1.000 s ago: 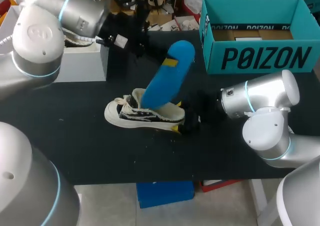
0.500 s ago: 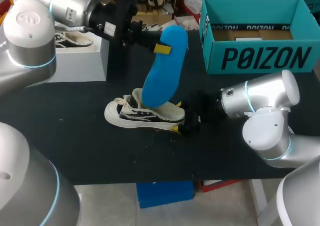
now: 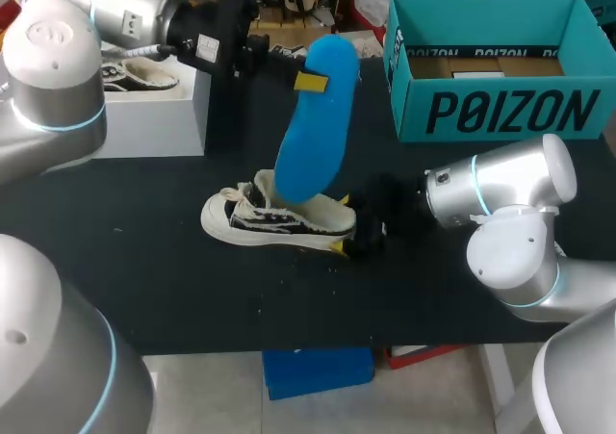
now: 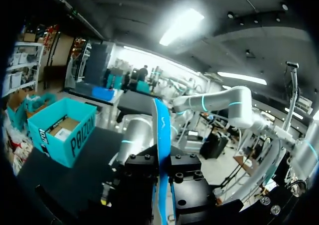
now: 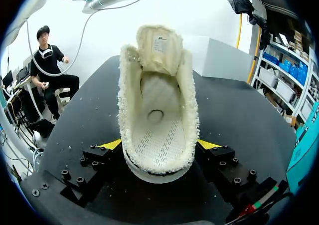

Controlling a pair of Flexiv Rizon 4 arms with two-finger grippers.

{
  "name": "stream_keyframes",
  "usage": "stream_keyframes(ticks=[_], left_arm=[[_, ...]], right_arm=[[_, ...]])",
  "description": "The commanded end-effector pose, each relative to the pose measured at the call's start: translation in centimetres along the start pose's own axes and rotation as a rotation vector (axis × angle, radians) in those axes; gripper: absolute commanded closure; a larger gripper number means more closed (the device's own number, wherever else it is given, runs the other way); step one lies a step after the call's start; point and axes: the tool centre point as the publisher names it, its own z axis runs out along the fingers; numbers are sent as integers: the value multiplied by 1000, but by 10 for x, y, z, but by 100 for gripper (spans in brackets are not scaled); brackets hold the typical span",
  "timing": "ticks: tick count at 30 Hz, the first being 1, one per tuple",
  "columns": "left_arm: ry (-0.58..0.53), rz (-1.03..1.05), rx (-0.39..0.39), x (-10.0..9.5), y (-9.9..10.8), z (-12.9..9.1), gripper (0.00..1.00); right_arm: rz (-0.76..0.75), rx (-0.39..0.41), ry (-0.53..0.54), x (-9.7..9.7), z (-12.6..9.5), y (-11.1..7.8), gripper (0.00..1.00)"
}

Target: Take the shoe out of the shoebox, open the shoe tongue, remove and reinsert the insole, then place the shoe into the shoebox

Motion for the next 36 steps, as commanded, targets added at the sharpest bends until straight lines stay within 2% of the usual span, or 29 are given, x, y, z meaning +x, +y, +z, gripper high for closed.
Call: stream_keyframes(ticks=[1,3,5,9,13,27,36], left_arm=[[-23,-31,92,16,5,-1,100],[19,-84,163,22,0,1,100],[24,-79,166,25,-5,1,100],[59,-105,237,33,-19,2,100],[66,-104,271,38,-28,0,100],[45,-53,324,50,-54,-17,100],[42,-51,321,50,-56,-18,100]], right_arm=[[2,3,-1,0,3,-1,100],[2,3,-1,0,3,-1,100],[2,3,-1,0,3,-1,100],[2,3,-1,0,3,-1,100],[2,3,-1,0,3,-1,100],[2,3,-1,0,3,-1,100],[2,3,-1,0,3,-1,100]])
